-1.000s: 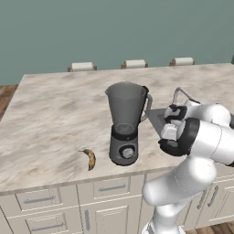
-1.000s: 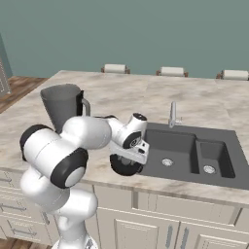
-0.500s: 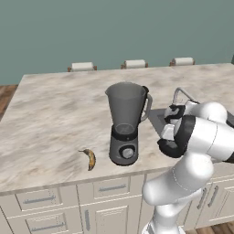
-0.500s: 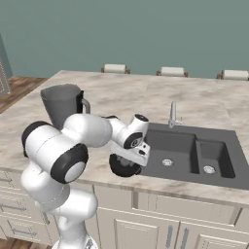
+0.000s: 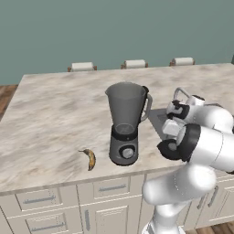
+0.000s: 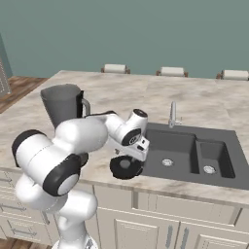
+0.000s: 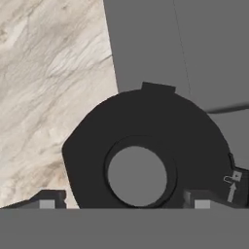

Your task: Open the blender lid, put the banana in the blender, close the lid, and start the blender.

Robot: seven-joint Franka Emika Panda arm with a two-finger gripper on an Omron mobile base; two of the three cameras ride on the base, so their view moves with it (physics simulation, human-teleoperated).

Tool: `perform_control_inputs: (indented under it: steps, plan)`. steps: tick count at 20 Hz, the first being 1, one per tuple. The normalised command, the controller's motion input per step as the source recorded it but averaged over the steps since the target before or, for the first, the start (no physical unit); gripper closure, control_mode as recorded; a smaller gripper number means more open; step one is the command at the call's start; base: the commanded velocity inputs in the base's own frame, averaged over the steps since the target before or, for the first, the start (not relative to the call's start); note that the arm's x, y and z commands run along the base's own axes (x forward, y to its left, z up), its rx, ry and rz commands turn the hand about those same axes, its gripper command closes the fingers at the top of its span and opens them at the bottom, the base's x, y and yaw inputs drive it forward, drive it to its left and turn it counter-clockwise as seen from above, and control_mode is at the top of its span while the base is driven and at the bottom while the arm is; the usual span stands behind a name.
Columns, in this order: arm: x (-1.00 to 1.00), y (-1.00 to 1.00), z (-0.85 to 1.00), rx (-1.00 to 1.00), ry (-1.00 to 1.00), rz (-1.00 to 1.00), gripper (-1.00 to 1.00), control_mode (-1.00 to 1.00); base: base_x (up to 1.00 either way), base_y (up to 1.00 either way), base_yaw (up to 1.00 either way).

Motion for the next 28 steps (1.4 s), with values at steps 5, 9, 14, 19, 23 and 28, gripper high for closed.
perform_control_inputs:
  steps: [5, 9, 14, 19, 23, 28]
  plan:
    - [-0.05, 0.04, 0.71, 0.0, -0.23, 0.0, -1.0, -1.0, 0.0, 0.0, 0.0]
    - [-0.7, 0.31, 0.89, -0.05, -0.32, 0.0, -1.0, -1.0, 0.0, 0.0, 0.0]
    - [-0.61, 0.83, 1.0, -0.13, -0.33, 0.0, -1.0, -1.0, 0.0, 0.0, 0.0]
    - [-0.66, 0.83, 0.89, -0.18, -0.29, -0.01, -1.0, -1.0, 0.0, 0.0, 0.0]
    - [-0.75, 0.91, 0.25, -0.17, -0.09, -0.03, -1.0, -1.0, 0.0, 0.0, 0.0]
    - [-0.62, 1.0, 0.02, -0.15, 0.01, -0.02, -1.0, -1.0, 0.0, 0.0, 0.0]
